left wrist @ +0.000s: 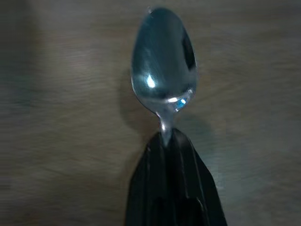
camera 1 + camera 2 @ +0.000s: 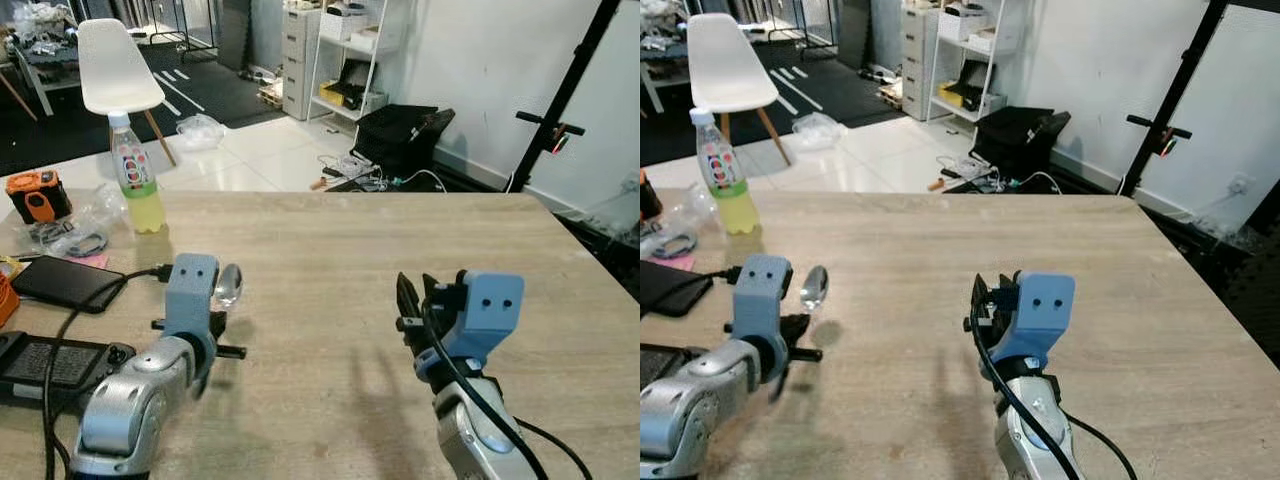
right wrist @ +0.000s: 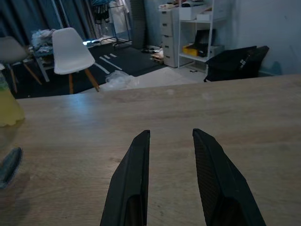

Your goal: Setting the table

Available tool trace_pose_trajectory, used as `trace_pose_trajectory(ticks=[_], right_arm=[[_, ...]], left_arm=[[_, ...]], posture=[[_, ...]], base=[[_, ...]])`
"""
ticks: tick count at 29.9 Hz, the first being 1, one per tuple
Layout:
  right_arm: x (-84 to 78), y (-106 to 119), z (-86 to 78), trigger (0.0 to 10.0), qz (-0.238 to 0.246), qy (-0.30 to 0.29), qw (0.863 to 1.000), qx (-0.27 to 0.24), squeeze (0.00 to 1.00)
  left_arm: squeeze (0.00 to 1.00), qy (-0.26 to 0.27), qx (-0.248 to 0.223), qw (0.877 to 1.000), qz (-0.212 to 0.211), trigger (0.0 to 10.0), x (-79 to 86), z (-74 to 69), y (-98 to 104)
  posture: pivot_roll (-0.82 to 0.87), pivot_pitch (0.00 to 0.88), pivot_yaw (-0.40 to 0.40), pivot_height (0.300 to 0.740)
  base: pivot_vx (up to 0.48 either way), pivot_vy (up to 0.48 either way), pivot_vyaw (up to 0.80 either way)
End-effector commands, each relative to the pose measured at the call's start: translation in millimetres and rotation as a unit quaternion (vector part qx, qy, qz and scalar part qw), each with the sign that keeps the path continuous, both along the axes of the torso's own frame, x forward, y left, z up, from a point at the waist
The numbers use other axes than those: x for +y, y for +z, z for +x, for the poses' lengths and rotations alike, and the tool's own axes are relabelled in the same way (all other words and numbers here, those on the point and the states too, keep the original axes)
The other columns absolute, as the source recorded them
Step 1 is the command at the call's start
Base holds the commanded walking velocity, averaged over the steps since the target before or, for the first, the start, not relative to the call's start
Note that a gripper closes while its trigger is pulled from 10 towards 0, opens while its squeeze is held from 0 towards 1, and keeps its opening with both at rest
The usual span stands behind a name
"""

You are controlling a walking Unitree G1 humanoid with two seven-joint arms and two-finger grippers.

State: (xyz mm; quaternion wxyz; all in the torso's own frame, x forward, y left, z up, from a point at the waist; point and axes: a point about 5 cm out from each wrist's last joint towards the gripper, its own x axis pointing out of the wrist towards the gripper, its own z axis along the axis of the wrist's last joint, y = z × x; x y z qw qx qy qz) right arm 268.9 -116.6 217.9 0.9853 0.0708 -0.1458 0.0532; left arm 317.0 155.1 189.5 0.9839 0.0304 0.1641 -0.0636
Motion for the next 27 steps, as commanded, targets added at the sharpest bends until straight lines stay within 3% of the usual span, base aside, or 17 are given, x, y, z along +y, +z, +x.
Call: trace_pose_trajectory(ticks=[1,5,7,9,14,16,21,23,25,27], right_arm=[[1.1,0.6,-0.9,10.0,-0.001,0.008,1.000,0.001,0.00],[5.5,4.5,2.0,10.0,-0.005,0.026,1.000,-0.006,0.00],[10.4,8.1,4.6,10.0,-0.010,0.041,0.999,-0.013,0.00],[10.4,8.1,4.6,10.0,-0.010,0.041,0.999,-0.013,0.00],[12.7,10.2,7.5,10.0,-0.011,0.044,0.999,-0.017,0.00],[12.3,9.8,7.6,10.0,-0.011,0.043,0.999,-0.016,0.00],[2.9,4.7,7.9,10.0,-0.011,0.019,1.000,-0.007,0.00],[-12.3,-1.5,9.2,10.0,-0.014,-0.004,1.000,0.010,0.00],[-23.0,-8.4,6.0,10.0,-0.009,0.044,0.998,0.042,0.00],[-34.0,-8.3,-3.5,10.0,-0.054,0.088,0.994,0.047,0.00]], left_arm=[[0.00,-0.011,0.013,1.000,0.000,10.0,-8.2,3.4,-4.5],[0.00,-0.024,0.013,0.999,-0.015,10.0,-23.8,11.8,-1.3],[0.00,-0.039,0.015,0.998,-0.048,10.0,-39.1,18.6,3.8],[0.00,-0.039,0.015,0.998,-0.048,10.0,-39.1,18.6,3.8],[0.00,-0.067,0.014,0.995,-0.073,10.0,-67.4,25.3,12.2],[0.00,-0.070,0.019,0.995,-0.075,10.0,-70.9,25.5,11.1],[0.00,-0.076,0.034,0.994,-0.068,10.0,-81.6,24.1,3.9],[0.00,-0.083,0.036,0.995,-0.052,10.0,-87.3,21.7,0.6],[0.00,-0.096,0.033,0.994,-0.036,10.0,-92.1,18.6,-2.0],[0.00,-0.098,0.030,0.994,-0.025,10.0,-91.8,18.6,-3.6]], posture=[[0.09,0.118,0.016,0.740],[0.08,0.135,0.015,0.740],[0.08,0.138,0.022,0.740],[0.08,0.138,0.022,0.740],[0.08,0.137,0.029,0.740],[0.08,0.139,0.032,0.740],[0.07,0.143,0.040,0.740],[0.08,0.148,0.049,0.740],[0.08,0.148,0.050,0.740],[0.07,0.147,0.055,0.740]], base=[[0.000,0.000,0.00],[0.000,0.000,0.00],[0.000,0.000,0.00],[0.000,0.000,0.00],[0.000,0.000,0.00],[0.000,0.000,0.00],[0.000,0.000,0.00],[0.000,0.000,0.00],[0.000,0.000,0.00],[0.000,0.000,0.00]])
